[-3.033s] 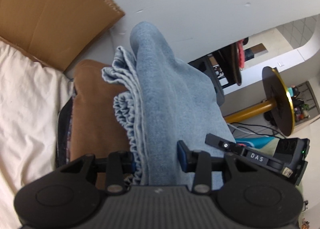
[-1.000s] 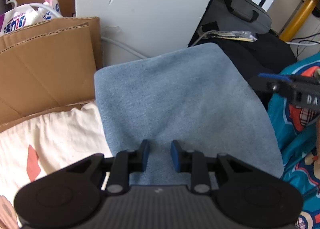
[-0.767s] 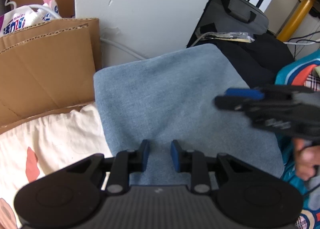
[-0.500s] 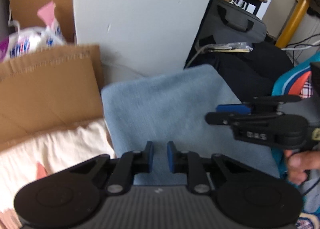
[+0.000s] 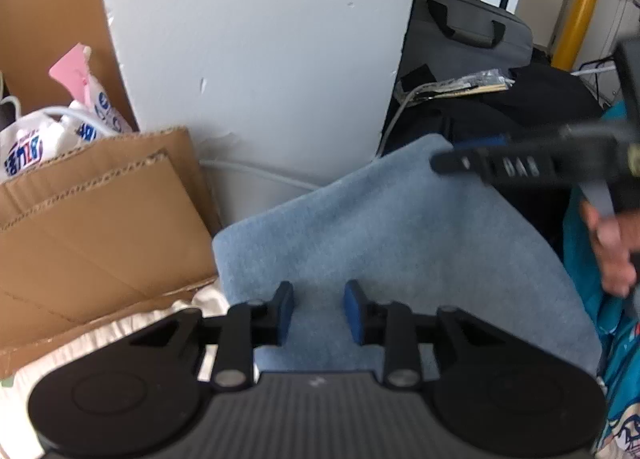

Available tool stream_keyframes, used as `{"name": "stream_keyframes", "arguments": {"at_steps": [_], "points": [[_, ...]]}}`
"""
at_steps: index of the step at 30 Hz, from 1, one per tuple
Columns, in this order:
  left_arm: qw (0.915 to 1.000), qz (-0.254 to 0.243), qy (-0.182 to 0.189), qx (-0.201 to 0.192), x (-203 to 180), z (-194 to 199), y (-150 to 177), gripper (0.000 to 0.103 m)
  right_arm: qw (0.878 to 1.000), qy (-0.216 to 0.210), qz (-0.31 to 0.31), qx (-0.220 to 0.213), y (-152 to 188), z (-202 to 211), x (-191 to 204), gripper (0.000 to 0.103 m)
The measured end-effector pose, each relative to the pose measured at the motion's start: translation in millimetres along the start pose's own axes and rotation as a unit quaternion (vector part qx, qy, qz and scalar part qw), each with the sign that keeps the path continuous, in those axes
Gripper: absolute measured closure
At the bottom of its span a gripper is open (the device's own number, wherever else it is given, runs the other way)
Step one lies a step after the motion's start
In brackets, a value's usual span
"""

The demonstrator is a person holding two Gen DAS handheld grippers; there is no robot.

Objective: Fold clothes
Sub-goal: 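Lower the jeans onto the brown board and open both grippers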

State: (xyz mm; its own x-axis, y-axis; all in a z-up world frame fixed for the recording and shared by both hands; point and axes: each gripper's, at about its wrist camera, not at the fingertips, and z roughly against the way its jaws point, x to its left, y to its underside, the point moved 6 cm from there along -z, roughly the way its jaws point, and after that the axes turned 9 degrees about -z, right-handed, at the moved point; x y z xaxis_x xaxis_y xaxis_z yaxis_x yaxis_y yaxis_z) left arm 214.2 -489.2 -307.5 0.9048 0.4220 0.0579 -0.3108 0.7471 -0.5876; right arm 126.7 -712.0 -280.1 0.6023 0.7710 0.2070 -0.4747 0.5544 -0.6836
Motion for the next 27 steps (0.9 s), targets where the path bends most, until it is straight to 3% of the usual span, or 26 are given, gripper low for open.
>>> {"name": "stream_keyframes", "arguments": {"at_steps": [4, 7, 12, 18, 27], "points": [[0.9999, 0.011, 0.0, -0.004, 1, -1, 8, 0.068, 1.0, 0.0, -0.001, -0.001, -9, -9, -5, 0.068], [0.9994, 0.035, 0.006, -0.003, 5, -4, 10, 0.067, 1.0, 0.007, 0.002, 0.021, -3, -22, -12, 0.068], [0.9998, 0.013, -0.012, -0.008, -3, -3, 9, 0.067, 0.999, 0.005, -0.007, 0.047, 11, -37, -24, 0.068], [0.9998, -0.008, -0.006, -0.017, -8, 16, 11, 0.069, 0.999, 0.006, 0.03, 0.032, 8, -15, -16, 0.068], [0.9982, -0.045, 0.037, -0.018, -32, 38, 29, 0.068, 0.998, -0.051, 0.032, 0.036, 32, 26, -3, 0.068]]}}
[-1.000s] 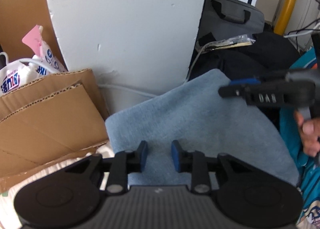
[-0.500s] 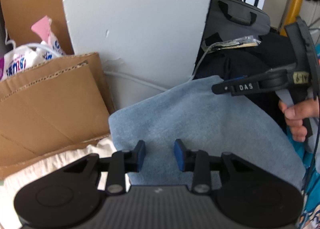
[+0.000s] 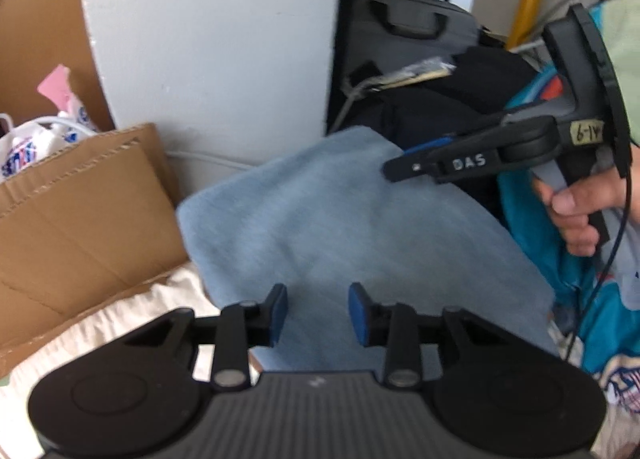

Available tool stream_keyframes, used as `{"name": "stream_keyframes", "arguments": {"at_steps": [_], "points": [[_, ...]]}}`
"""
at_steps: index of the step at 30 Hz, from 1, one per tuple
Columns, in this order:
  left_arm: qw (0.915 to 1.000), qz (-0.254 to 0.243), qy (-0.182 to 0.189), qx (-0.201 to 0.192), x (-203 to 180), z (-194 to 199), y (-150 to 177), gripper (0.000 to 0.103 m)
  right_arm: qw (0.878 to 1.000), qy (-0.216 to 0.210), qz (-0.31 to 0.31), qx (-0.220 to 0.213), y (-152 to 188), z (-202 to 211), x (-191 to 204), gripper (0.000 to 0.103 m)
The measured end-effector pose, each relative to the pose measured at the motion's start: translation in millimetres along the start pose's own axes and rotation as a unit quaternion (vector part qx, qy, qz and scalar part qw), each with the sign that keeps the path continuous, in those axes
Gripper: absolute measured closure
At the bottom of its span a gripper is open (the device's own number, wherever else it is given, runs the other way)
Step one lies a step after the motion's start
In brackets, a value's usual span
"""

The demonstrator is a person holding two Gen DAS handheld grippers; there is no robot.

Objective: Fold clothes

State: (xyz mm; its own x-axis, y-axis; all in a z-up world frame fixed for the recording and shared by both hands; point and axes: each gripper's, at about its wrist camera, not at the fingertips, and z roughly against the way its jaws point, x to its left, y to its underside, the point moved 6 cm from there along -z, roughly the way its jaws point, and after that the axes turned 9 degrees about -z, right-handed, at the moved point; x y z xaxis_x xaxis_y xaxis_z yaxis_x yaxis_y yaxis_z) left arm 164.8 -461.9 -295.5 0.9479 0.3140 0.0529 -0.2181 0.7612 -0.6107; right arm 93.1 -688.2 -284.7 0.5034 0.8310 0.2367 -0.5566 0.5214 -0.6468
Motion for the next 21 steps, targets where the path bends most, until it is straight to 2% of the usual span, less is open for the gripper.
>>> {"name": "stream_keyframes", "arguments": {"at_steps": [6, 10, 17, 21], "points": [[0.9999, 0.008, -0.001, 0.008, -4, -10, 12, 0.067, 0.998, -0.044, 0.041, 0.021, 28, 8, 34, 0.068], [0.9999, 0.003, -0.006, 0.008, -7, -5, 19, 0.067, 0.996, -0.036, 0.08, 0.032, 53, 16, 41, 0.068], [0.999, -0.037, -0.016, 0.019, -18, 12, 35, 0.065, 0.997, -0.014, 0.061, 0.046, 85, 45, 18, 0.068], [0.9991, -0.031, -0.015, 0.025, -16, 24, 42, 0.063, 0.998, -0.005, 0.042, 0.035, 95, 63, 15, 0.068]]}}
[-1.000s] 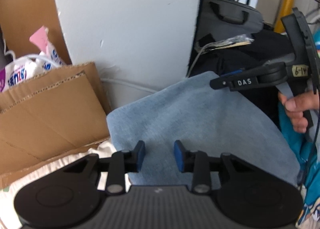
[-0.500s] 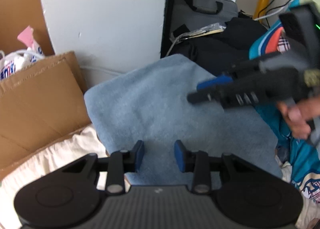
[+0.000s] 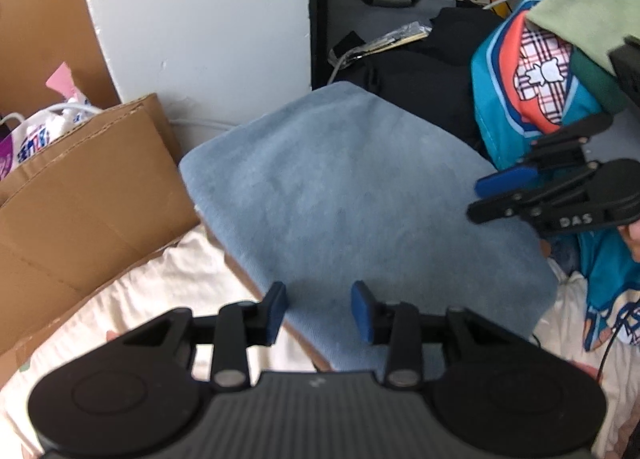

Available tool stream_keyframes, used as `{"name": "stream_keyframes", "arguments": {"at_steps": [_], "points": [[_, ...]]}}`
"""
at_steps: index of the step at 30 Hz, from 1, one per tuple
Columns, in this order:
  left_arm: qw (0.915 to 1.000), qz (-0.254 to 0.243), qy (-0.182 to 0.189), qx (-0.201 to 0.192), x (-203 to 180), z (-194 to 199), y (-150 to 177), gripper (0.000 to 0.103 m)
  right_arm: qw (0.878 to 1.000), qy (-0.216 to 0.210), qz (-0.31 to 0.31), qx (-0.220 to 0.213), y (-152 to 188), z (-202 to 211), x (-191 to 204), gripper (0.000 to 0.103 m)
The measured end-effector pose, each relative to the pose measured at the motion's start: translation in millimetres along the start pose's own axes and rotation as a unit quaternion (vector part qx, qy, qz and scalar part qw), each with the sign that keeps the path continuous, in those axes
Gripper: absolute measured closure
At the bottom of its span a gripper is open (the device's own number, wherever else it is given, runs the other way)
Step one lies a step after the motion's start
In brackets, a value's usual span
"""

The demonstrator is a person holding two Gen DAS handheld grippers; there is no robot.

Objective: Fold clothes

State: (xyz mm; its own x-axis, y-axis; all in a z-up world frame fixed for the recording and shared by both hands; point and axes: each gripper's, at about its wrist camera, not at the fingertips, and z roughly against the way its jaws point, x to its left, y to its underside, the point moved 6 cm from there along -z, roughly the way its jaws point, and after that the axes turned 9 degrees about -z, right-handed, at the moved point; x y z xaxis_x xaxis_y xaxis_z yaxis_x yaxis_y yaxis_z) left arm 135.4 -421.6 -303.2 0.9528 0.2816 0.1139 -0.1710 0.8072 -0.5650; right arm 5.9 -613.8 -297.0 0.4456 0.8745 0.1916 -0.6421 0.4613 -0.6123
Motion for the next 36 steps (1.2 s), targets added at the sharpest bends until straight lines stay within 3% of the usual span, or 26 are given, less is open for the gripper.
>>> {"name": "stream_keyframes", "arguments": {"at_steps": [2, 5, 7, 11, 14, 15, 16, 22, 25, 27, 29, 31, 36], "points": [[0.9999, 0.014, 0.006, 0.0, 2, 6, 4, 0.061, 1.0, 0.008, -0.017, -0.015, 6, 11, -3, 0.068], [0.9992, 0.039, 0.01, -0.004, 5, 13, 10, 0.048, 0.997, 0.03, -0.059, -0.046, 16, 26, -9, 0.066], [0.9983, 0.056, 0.015, -0.008, 4, 14, 15, 0.048, 0.993, 0.052, -0.083, -0.065, 25, 32, -13, 0.06], [0.9956, 0.087, 0.035, -0.006, -5, 10, 28, 0.048, 0.983, 0.079, -0.142, -0.087, 43, 31, -21, 0.06], [0.9926, 0.107, 0.058, -0.004, -13, 4, 37, 0.056, 0.973, 0.093, -0.189, -0.096, 55, 25, -26, 0.06], [0.9912, 0.115, 0.066, -0.003, -16, 2, 41, 0.067, 0.969, 0.1, -0.201, -0.099, 59, 23, -26, 0.06], [0.9897, 0.124, 0.071, -0.001, -17, 1, 44, 0.07, 0.966, 0.107, -0.214, -0.101, 63, 20, -27, 0.06], [0.9863, 0.145, 0.079, -0.003, -20, 7, 56, 0.083, 0.957, 0.126, -0.241, -0.102, 85, 22, -25, 0.058], [0.9846, 0.154, 0.082, -0.004, -19, 9, 60, 0.087, 0.946, 0.109, -0.288, -0.096, 102, 28, -32, 0.056], [0.9841, 0.157, 0.083, -0.006, -19, 11, 61, 0.089, 0.934, 0.07, -0.337, -0.098, 114, 30, -38, 0.056], [0.9831, 0.162, 0.085, -0.005, -19, 13, 62, 0.09, 0.913, 0.028, -0.392, -0.107, 124, 30, -44, 0.055], [0.9832, 0.162, 0.085, -0.005, -19, 14, 62, 0.093, 0.892, -0.008, -0.438, -0.115, 131, 29, -49, 0.043], [0.9824, 0.166, 0.086, 0.0, -20, 16, 67, 0.103, 0.875, -0.057, -0.464, -0.126, 134, 13, -41, 0.04]]}}
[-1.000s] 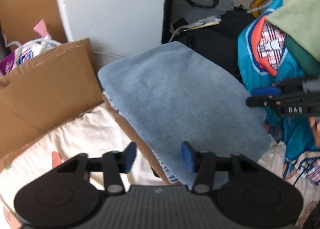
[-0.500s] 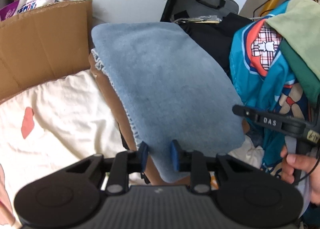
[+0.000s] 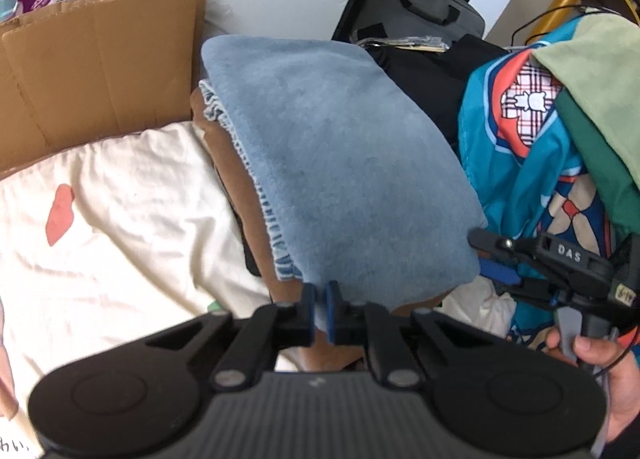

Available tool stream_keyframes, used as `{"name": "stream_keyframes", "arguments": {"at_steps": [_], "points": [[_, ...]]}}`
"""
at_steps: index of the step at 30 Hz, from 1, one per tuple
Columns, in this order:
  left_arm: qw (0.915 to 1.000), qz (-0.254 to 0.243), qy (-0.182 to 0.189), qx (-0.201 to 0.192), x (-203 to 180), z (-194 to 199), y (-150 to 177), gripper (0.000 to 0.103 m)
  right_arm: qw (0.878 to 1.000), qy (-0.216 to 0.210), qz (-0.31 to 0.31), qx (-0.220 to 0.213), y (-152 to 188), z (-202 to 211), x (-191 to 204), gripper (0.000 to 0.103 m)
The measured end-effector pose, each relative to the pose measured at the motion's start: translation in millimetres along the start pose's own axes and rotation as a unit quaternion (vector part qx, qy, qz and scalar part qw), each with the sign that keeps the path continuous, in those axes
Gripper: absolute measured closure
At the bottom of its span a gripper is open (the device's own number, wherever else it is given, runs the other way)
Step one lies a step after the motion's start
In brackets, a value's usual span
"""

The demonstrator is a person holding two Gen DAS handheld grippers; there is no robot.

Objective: Fold clothes

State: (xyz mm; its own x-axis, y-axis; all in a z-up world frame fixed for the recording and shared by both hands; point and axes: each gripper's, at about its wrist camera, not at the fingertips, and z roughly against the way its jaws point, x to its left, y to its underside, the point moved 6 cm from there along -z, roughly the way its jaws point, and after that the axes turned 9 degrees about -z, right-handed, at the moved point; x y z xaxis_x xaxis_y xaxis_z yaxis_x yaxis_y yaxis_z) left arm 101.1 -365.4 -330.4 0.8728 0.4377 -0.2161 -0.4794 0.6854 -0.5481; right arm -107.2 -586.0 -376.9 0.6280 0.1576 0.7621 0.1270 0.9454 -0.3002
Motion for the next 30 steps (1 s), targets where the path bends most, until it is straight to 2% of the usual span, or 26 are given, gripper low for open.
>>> {"name": "stream_keyframes", "arguments": {"at_steps": [3, 5, 7, 11, 15, 17, 20, 22, 26, 28, 30], "points": [[0.9999, 0.011, -0.004, 0.007, 4, 2, 7, 0.103, 1.0, -0.02, -0.015, -0.003, 7, -8, -1, 0.04], [0.9997, 0.021, -0.006, 0.01, 7, 6, 12, 0.103, 0.999, -0.025, -0.032, 0.004, 10, -12, -4, 0.044], [0.9995, 0.028, -0.006, 0.012, 9, 10, 17, 0.103, 0.999, -0.029, -0.044, 0.011, 13, -14, -6, 0.064], [0.9993, 0.029, -0.014, 0.017, 11, 15, 22, 0.101, 0.999, -0.031, -0.034, 0.015, 16, -7, -3, 0.07], [0.999, 0.033, -0.022, 0.02, 13, 18, 25, 0.101, 0.999, -0.021, -0.024, 0.009, 17, 0, 3, 0.072], [0.9989, 0.035, -0.023, 0.019, 13, 19, 25, 0.096, 1.0, -0.01, -0.015, 0.007, 16, 5, 5, 0.072], [0.9989, 0.035, -0.024, 0.02, 11, 20, 24, 0.082, 1.0, 0.007, 0.008, 0.004, 15, 11, 10, 0.072], [0.9989, 0.034, -0.027, 0.021, 10, 20, 23, 0.065, 1.0, 0.016, 0.017, 0.006, 13, 13, 12, 0.069], [0.9988, 0.034, -0.031, 0.02, 9, 21, 20, 0.054, 0.999, 0.027, 0.037, 0.008, 10, 19, 19, 0.068], [0.9985, 0.038, -0.035, 0.02, 8, 22, 18, 0.04, 0.999, 0.027, 0.038, 0.008, 7, 20, 20, 0.061], [0.9981, 0.042, -0.04, 0.019, 8, 24, 16, 0.035, 0.999, 0.028, 0.034, 0.007, 7, 25, 20, 0.052]]}}
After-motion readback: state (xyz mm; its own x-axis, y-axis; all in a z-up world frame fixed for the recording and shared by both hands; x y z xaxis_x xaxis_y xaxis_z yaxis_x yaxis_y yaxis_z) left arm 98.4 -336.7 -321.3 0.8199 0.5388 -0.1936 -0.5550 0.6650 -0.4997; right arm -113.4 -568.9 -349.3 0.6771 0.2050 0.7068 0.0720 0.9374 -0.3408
